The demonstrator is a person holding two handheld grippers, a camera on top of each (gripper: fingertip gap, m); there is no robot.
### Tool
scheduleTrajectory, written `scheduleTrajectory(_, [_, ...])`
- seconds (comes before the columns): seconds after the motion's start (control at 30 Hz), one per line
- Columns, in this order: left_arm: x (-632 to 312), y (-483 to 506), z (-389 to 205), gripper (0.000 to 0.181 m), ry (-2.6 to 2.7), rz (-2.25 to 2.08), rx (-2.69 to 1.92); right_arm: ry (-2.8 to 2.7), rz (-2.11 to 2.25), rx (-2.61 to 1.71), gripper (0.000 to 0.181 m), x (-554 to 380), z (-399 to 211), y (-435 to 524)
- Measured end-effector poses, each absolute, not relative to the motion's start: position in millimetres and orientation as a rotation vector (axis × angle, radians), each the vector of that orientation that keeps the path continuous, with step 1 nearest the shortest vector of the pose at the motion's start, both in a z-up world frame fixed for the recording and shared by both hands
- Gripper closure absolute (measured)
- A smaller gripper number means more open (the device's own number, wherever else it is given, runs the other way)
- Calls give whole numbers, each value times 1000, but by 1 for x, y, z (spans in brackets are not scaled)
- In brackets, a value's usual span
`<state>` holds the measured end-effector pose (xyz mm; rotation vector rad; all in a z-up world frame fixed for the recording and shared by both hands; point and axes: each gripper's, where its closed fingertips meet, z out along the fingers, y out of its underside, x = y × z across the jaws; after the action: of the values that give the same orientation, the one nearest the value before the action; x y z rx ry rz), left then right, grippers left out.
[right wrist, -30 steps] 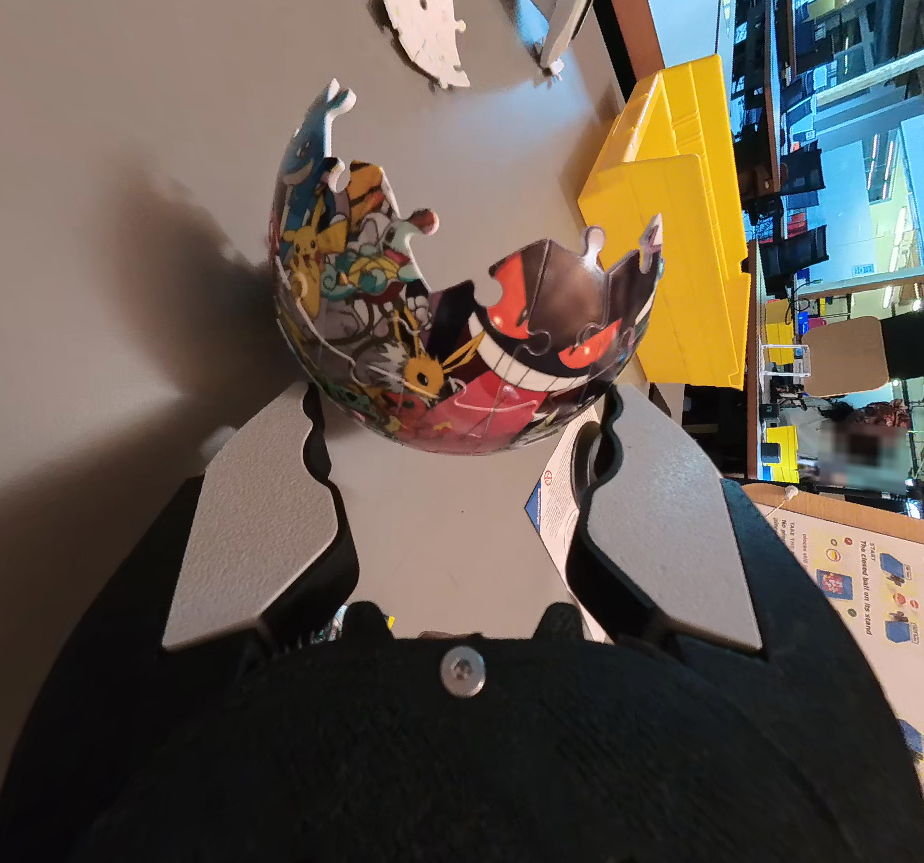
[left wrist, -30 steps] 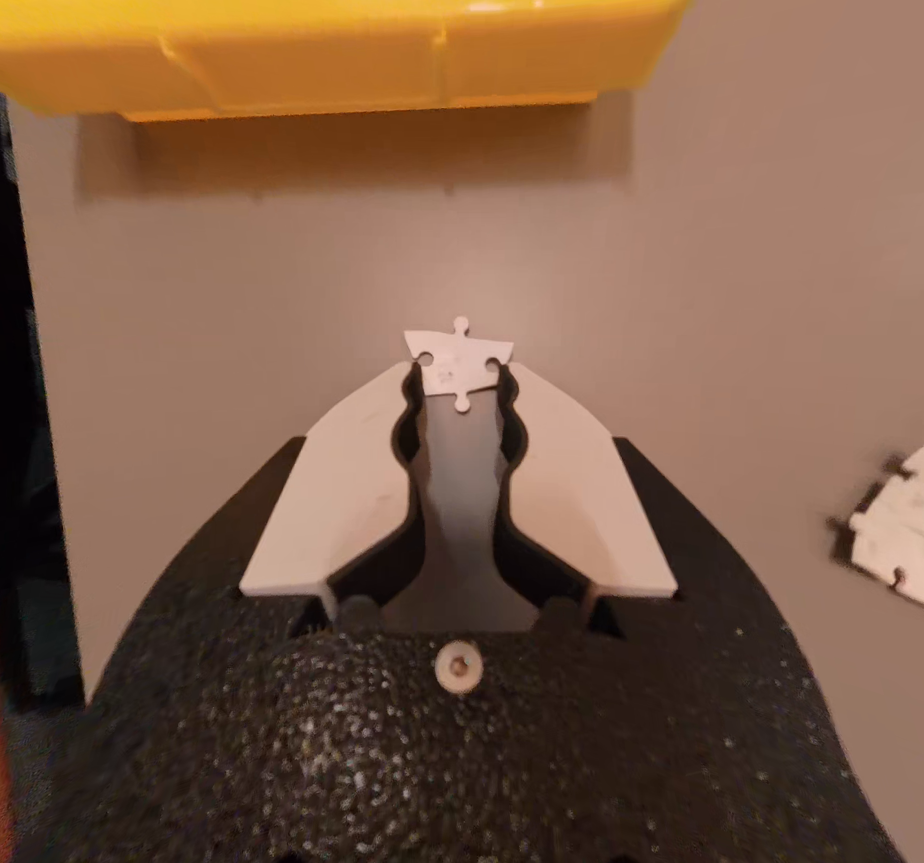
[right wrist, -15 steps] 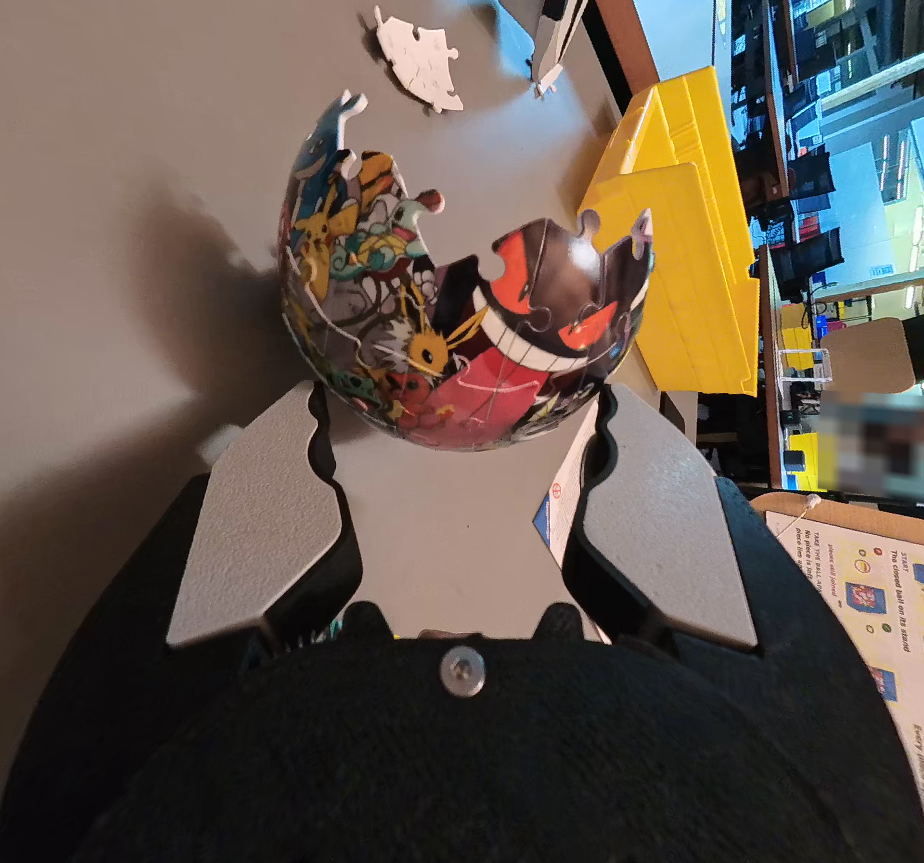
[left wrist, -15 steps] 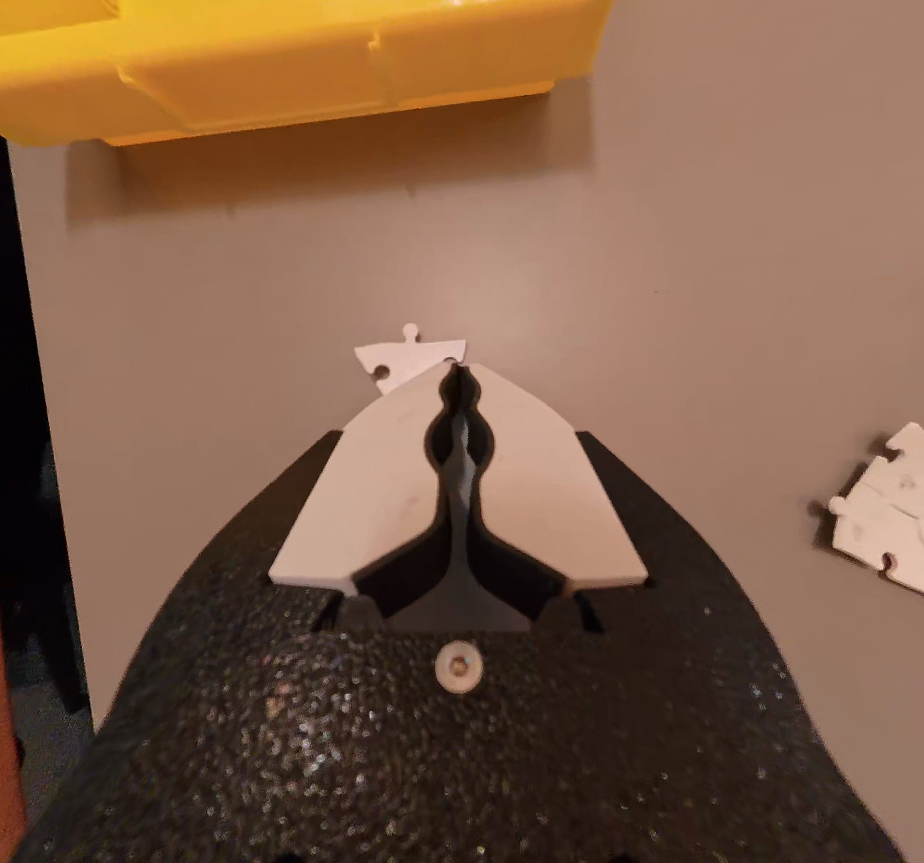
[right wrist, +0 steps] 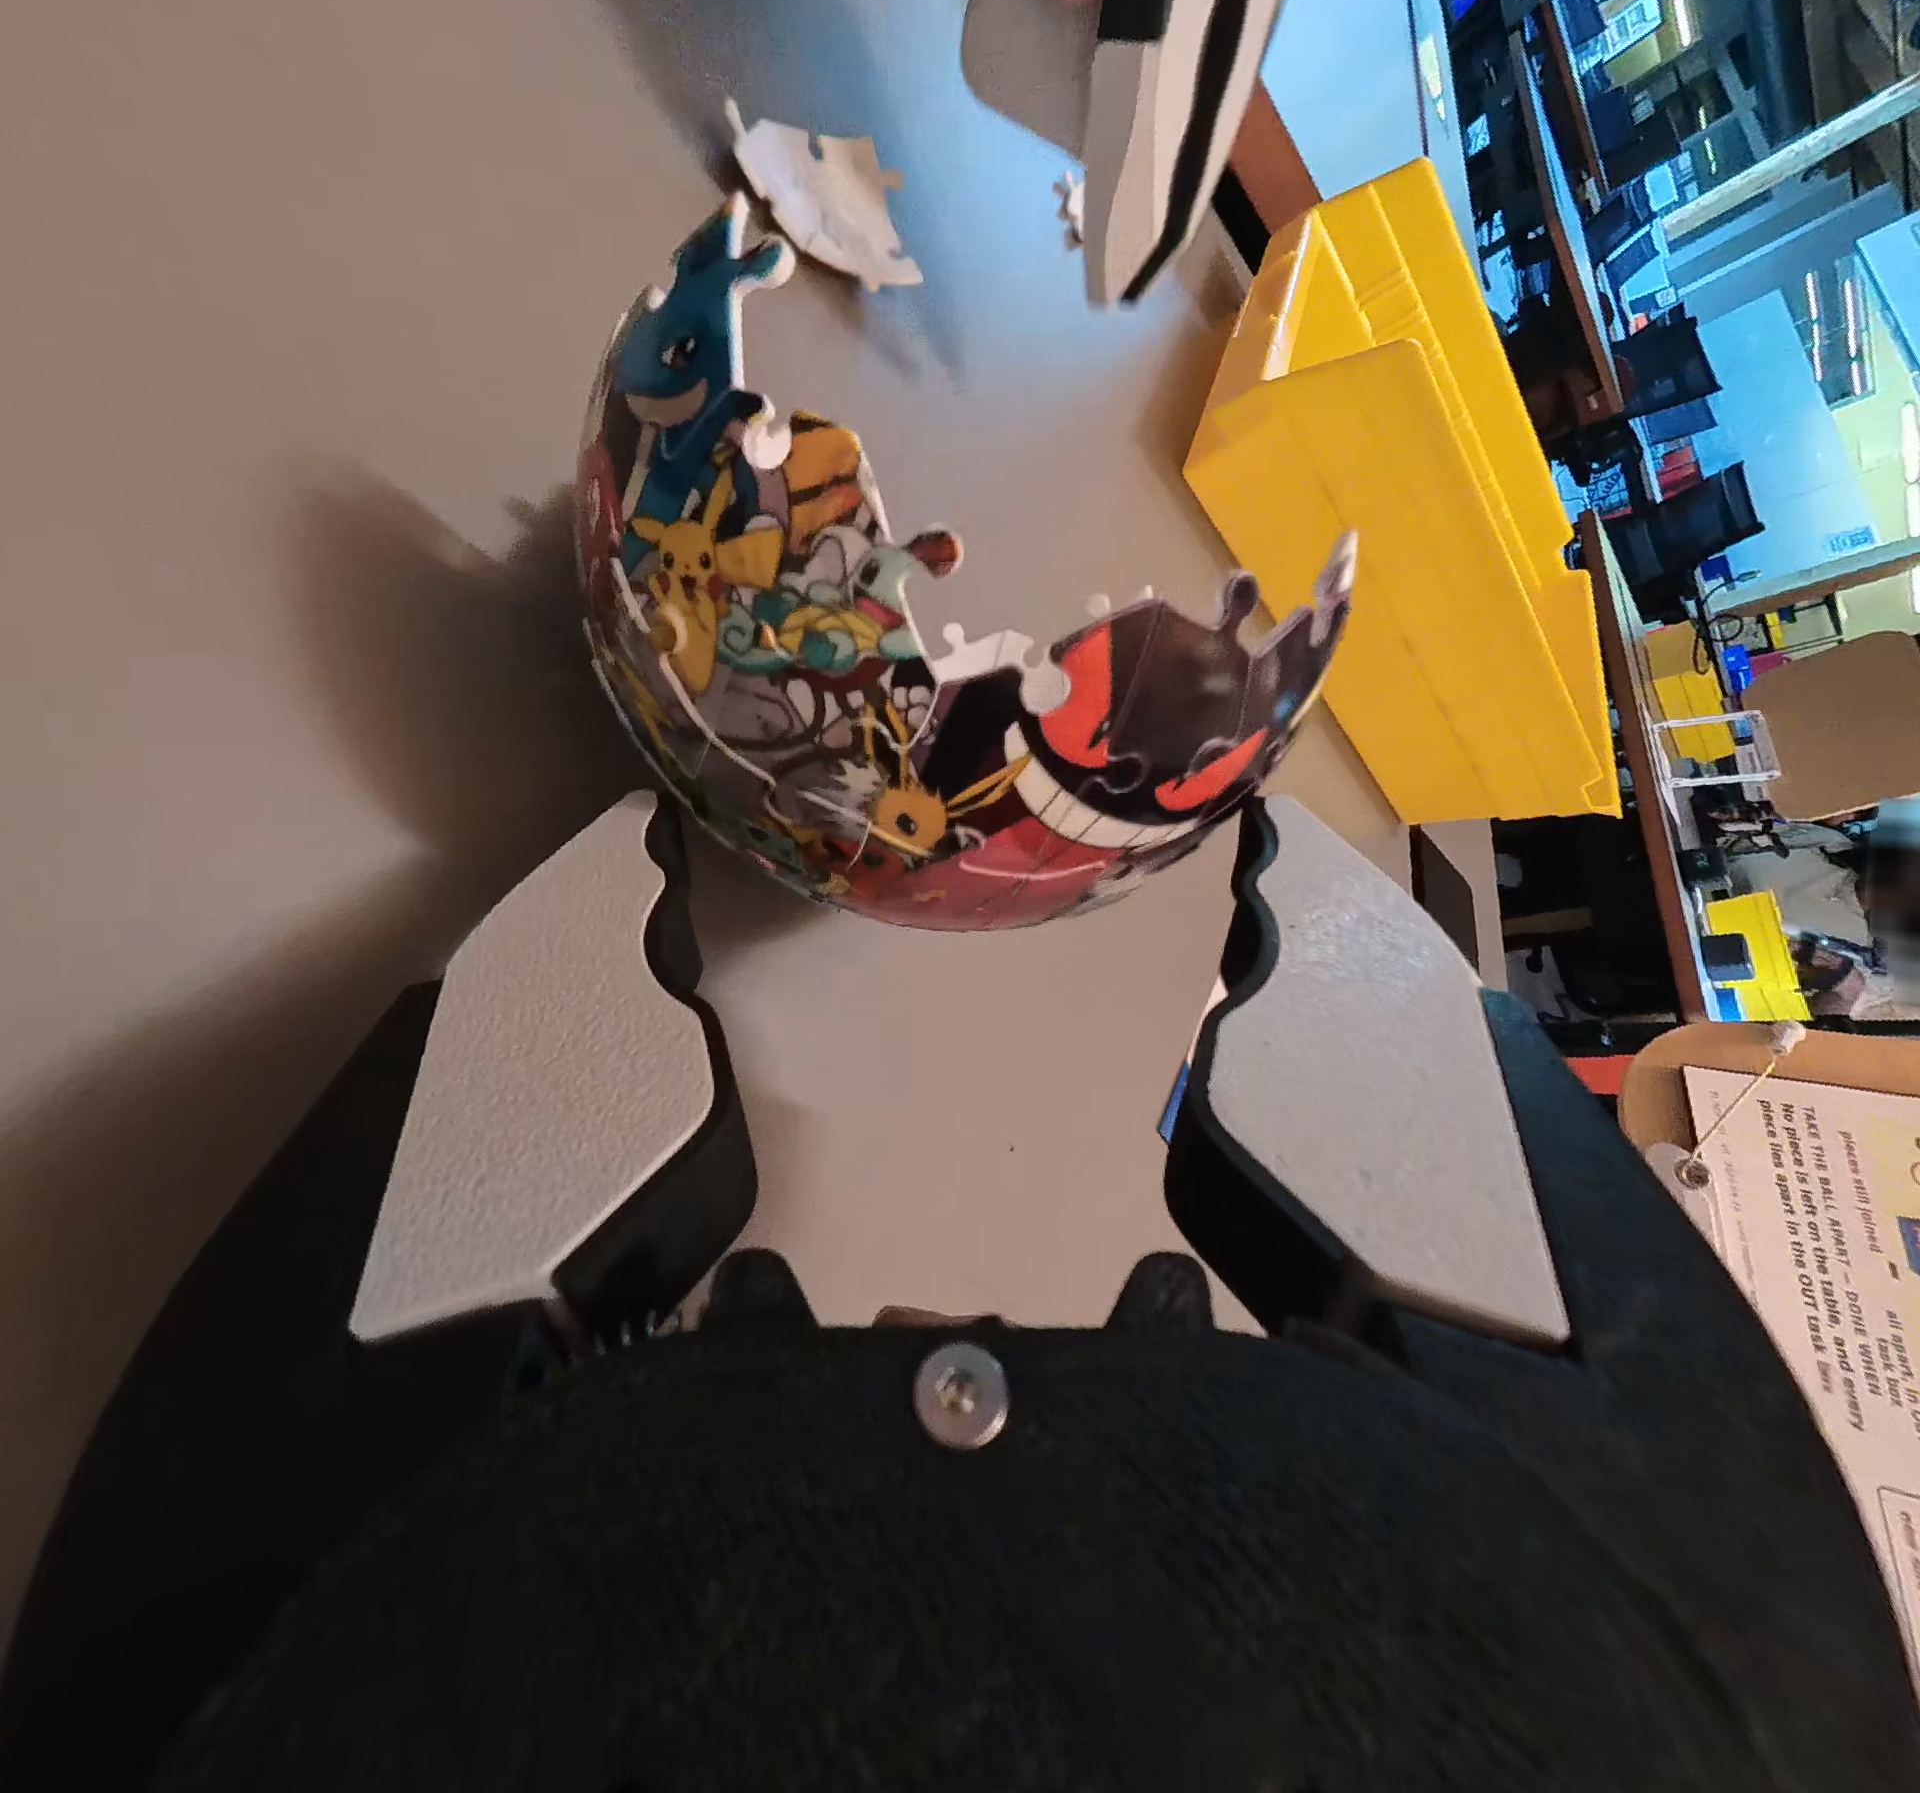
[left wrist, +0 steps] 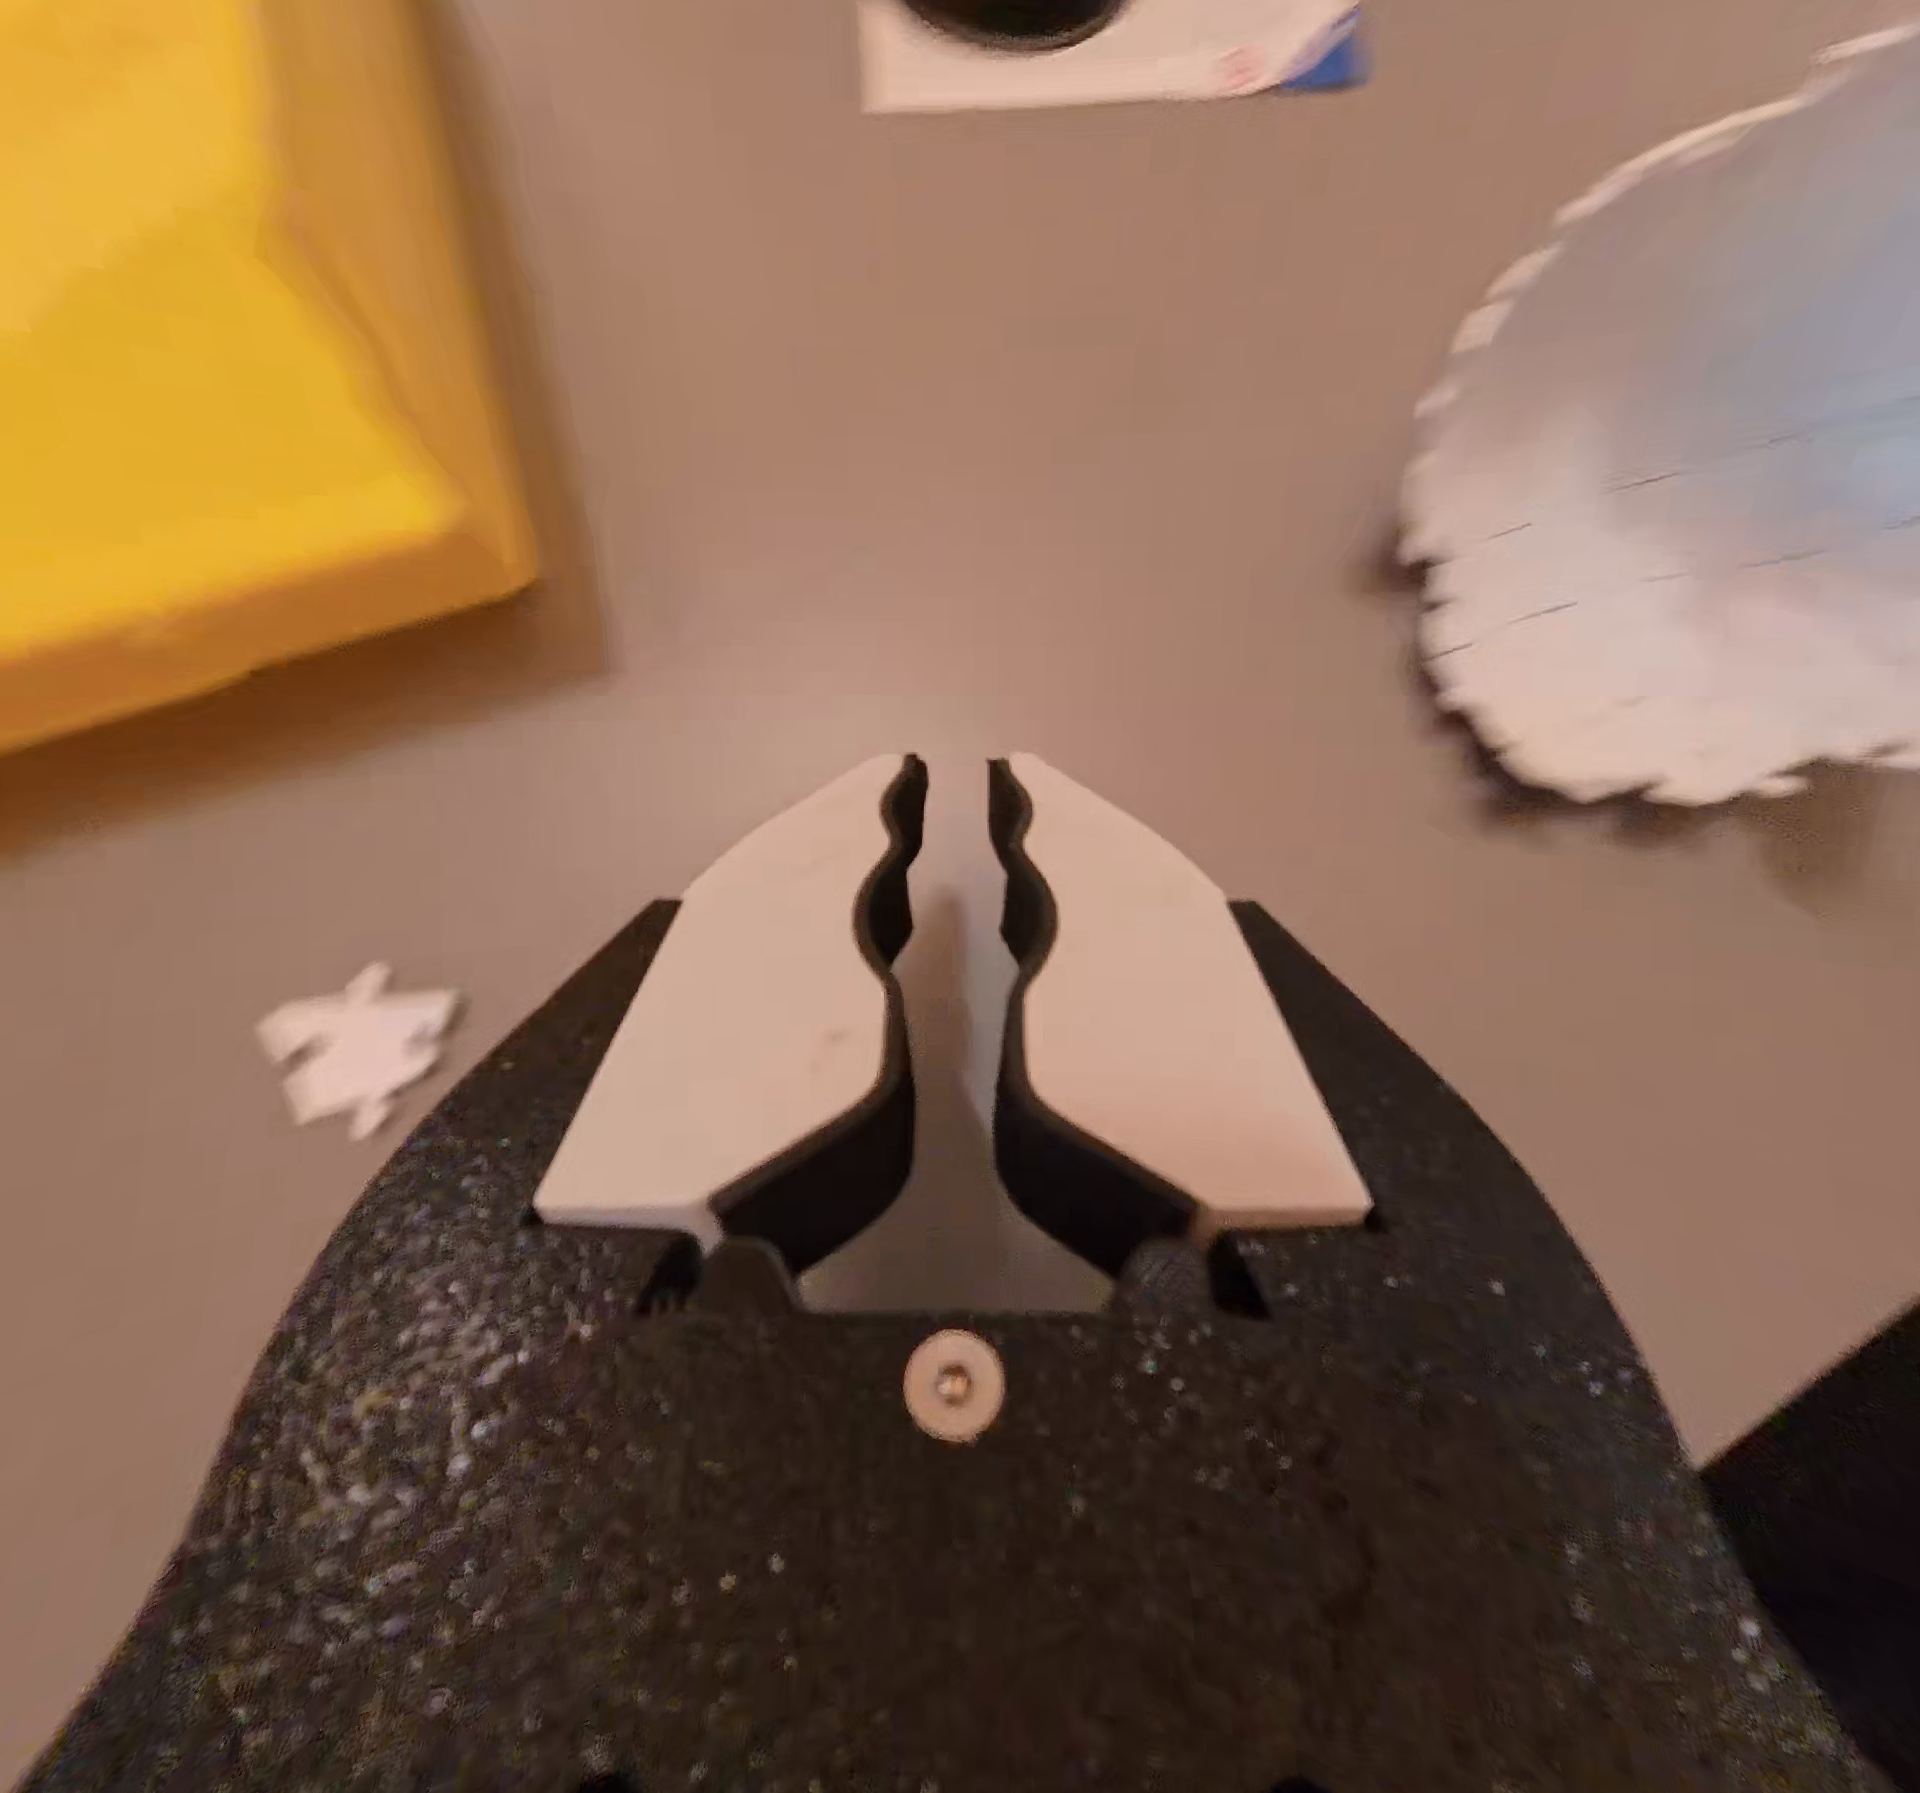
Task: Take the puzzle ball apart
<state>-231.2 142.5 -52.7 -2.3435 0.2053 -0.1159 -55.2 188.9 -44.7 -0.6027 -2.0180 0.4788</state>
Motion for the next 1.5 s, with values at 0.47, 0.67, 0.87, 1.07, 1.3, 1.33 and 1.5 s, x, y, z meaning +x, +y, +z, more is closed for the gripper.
scheduleTrajectory(0.47, [-127,193,-97,128,273,-293,-2530,-1988,498,-589,81,-58,-37,184])
scheduleTrajectory(0.67, [-127,200,-104,123,336,-188,-2559,-1971,504,-598,80,-60,-38,186])
scheduleTrajectory(0.87, [-128,199,-105,124,288,-222,-2570,-1879,556,-723,60,-65,-39,197])
scheduleTrajectory(1.07, [-129,198,-105,126,244,-225,-2573,-1806,664,-750,56,-78,-50,185])
scheduleTrajectory(1.3, [-134,197,-104,133,110,-204,-2604,-1678,614,-603,57,-88,-41,184])
scheduleTrajectory(1.33, [-134,197,-104,134,104,-198,-2605,-1671,616,-582,58,-88,-40,184])
scheduleTrajectory(1.5, [-135,197,-105,136,111,-197,-2614,-1664,618,-512,59,-91,-39,181])
